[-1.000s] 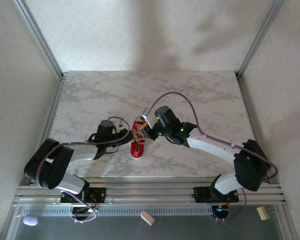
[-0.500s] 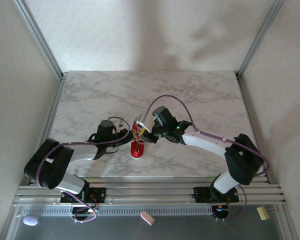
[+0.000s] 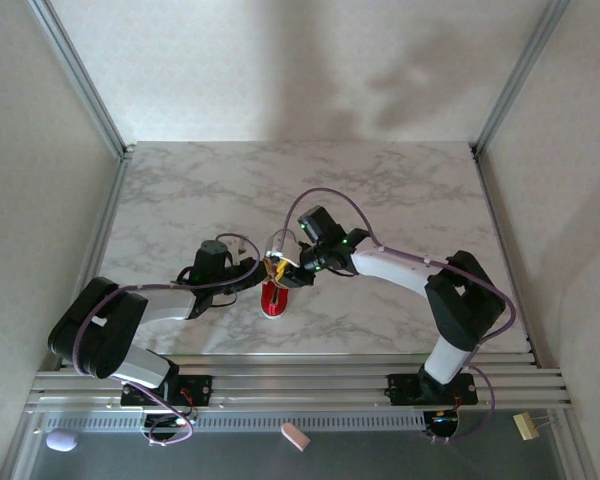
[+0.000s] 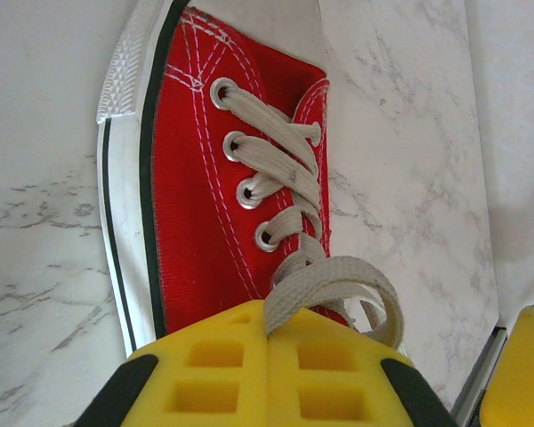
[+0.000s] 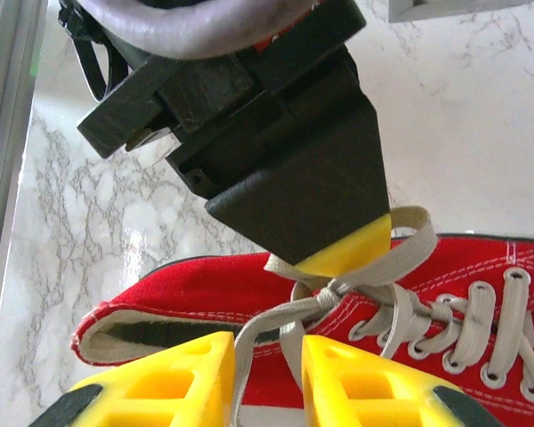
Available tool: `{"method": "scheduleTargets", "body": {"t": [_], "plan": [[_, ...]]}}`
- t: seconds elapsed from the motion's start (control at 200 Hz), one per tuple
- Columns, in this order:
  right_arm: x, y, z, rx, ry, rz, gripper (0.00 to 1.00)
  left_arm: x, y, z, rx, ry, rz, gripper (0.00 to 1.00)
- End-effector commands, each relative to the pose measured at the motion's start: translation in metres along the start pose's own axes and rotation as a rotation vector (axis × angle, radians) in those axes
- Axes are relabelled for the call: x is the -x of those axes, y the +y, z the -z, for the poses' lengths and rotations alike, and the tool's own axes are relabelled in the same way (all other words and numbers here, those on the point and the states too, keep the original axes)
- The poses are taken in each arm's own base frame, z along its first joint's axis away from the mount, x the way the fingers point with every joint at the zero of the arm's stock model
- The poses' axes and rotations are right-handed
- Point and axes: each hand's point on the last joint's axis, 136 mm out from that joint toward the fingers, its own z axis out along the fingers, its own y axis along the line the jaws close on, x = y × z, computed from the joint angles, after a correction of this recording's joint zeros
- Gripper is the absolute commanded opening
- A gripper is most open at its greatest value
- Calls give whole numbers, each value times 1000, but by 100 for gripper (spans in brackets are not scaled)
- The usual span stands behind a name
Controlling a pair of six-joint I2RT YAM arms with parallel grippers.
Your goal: Tie the shoes
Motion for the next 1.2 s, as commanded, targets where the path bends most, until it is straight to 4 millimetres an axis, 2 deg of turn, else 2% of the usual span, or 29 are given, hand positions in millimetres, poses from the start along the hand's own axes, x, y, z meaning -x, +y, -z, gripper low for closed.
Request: {"method": "scheduleTargets", "body": {"t": [0.0,0.936,1.191], "plan": [[-4,2,-3,56,24,11,27,4,-10,0,-23,-16,-7,0],[-35,-14,-29,93,117,-36,32,0,-13,-2,-27,-7,-6,0],[-34,-16,-32,98,113,-39,25,-1,-12,-2,-23,-7,-4,0]]}}
